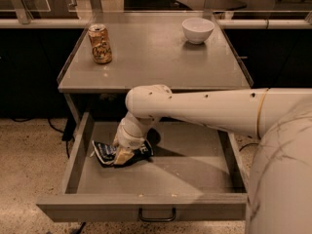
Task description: Pick blue chip bag from top drawer and place on counter
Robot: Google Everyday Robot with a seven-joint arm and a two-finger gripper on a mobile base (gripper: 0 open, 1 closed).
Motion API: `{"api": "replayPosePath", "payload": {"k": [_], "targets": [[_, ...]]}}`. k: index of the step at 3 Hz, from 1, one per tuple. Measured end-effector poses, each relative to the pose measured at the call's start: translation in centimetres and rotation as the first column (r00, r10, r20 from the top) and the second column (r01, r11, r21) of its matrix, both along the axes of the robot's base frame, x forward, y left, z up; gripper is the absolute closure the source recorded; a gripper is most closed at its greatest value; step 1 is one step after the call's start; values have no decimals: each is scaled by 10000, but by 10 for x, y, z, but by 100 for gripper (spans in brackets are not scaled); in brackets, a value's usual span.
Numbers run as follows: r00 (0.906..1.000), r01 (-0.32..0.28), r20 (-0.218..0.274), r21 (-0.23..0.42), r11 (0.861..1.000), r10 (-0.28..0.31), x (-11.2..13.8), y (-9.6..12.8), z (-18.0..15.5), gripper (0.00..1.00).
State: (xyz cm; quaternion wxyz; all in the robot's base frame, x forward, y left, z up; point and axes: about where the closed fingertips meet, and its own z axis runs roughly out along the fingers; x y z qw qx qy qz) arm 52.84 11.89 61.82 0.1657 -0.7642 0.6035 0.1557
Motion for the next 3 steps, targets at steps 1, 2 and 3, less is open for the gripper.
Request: {"api": "replayPosePath", "payload": {"k": [1,2,3], "targets": [[10000,0,0,0,10000,0,0,0,0,86],[10000,-1,-10,14,10000,1,0,0,-1,100],[10000,-1,-17,25,10000,1,0,0,-1,100]]}}
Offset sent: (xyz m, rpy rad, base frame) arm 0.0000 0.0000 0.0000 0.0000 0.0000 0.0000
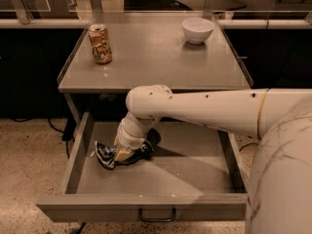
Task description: Pick blue chip bag from top drawer and place on counter
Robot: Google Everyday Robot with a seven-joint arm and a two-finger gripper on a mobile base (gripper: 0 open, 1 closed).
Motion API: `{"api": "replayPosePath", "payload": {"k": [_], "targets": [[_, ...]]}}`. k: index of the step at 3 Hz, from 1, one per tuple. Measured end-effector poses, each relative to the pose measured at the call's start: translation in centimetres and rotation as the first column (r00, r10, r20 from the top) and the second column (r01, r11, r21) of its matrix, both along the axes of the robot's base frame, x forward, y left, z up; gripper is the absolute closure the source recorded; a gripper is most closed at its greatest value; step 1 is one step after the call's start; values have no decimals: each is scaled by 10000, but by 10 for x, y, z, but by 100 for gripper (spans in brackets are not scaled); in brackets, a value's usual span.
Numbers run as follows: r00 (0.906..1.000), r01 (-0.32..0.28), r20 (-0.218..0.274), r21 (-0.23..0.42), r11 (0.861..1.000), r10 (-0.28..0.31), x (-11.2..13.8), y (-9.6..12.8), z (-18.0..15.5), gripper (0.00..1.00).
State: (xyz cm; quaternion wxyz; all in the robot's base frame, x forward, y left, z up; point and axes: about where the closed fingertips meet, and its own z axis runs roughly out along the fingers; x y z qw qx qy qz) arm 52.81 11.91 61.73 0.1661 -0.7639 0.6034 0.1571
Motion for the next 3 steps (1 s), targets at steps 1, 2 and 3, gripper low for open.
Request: {"api": "replayPosePath", "payload": {"k": [1,2,3], "targets": [[9995,29,303,97,9999,-32,1,-5,17,100],[9955,33,947,90,10000,-42,5,-16,60,100],[9848,-164,1728,29,9999,157,11,-22,114,100]]}}
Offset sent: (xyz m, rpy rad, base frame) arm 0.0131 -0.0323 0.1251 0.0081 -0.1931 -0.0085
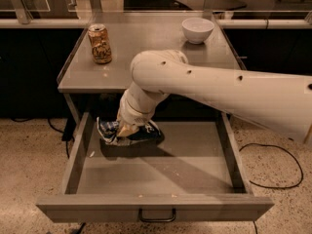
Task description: Pick blue chip bag from top drawer and place on counter
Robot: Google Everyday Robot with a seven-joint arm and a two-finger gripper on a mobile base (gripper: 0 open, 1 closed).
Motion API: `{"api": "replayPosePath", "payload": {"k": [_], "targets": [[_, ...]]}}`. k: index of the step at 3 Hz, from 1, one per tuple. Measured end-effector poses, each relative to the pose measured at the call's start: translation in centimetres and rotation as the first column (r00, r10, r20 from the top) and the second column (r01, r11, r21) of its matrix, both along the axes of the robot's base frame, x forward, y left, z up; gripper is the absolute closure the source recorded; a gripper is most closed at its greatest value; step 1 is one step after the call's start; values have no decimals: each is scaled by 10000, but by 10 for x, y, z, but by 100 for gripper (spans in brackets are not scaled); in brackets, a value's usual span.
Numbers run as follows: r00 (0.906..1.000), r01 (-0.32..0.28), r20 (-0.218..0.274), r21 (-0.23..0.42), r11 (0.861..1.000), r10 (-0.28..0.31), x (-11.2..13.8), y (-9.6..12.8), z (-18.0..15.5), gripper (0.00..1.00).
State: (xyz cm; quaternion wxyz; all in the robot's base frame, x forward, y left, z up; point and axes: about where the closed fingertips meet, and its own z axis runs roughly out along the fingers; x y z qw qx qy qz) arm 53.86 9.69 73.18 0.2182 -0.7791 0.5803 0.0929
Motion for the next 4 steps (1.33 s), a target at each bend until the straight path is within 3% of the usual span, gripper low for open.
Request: {"api": "replayPosePath", "payload": {"k": [1,2,3,4], "targets": [[9938,-217,1088,-130,9997,230,11,-9,74,100],[9830,-347,1794,-238,9991,385,14,-14,122,100],[9830,-348,1794,-238,9991,385,14,-14,122,100],[9751,-552,2127,-380,9978,620,24,-18,146,100]]}}
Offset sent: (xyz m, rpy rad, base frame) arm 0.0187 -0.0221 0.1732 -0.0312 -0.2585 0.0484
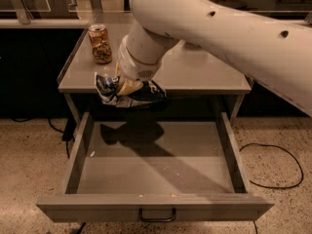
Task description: Pick blue chip bag from top drawer and place on counter
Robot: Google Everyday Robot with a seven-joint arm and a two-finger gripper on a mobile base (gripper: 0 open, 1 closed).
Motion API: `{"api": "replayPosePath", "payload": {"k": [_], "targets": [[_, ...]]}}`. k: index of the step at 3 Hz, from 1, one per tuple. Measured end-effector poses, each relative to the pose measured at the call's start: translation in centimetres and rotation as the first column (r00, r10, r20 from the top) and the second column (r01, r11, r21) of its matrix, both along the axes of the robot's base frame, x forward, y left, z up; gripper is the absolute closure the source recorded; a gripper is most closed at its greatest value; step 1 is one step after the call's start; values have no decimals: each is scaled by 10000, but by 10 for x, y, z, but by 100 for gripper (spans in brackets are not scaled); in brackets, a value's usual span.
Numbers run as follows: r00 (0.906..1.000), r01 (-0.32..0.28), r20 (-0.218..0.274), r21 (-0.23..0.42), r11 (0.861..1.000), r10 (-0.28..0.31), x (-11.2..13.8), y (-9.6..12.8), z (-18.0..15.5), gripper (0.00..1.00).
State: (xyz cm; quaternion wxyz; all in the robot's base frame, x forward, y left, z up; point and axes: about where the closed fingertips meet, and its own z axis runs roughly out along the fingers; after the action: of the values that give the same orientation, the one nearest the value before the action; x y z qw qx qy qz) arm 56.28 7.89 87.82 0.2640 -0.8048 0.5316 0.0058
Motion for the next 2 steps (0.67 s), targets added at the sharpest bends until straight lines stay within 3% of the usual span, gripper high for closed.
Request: {"api": "replayPosePath", "payload": {"k": [2], "targets": [[9896,-250,1401,-562,9981,327,48,-22,75,100]]}}
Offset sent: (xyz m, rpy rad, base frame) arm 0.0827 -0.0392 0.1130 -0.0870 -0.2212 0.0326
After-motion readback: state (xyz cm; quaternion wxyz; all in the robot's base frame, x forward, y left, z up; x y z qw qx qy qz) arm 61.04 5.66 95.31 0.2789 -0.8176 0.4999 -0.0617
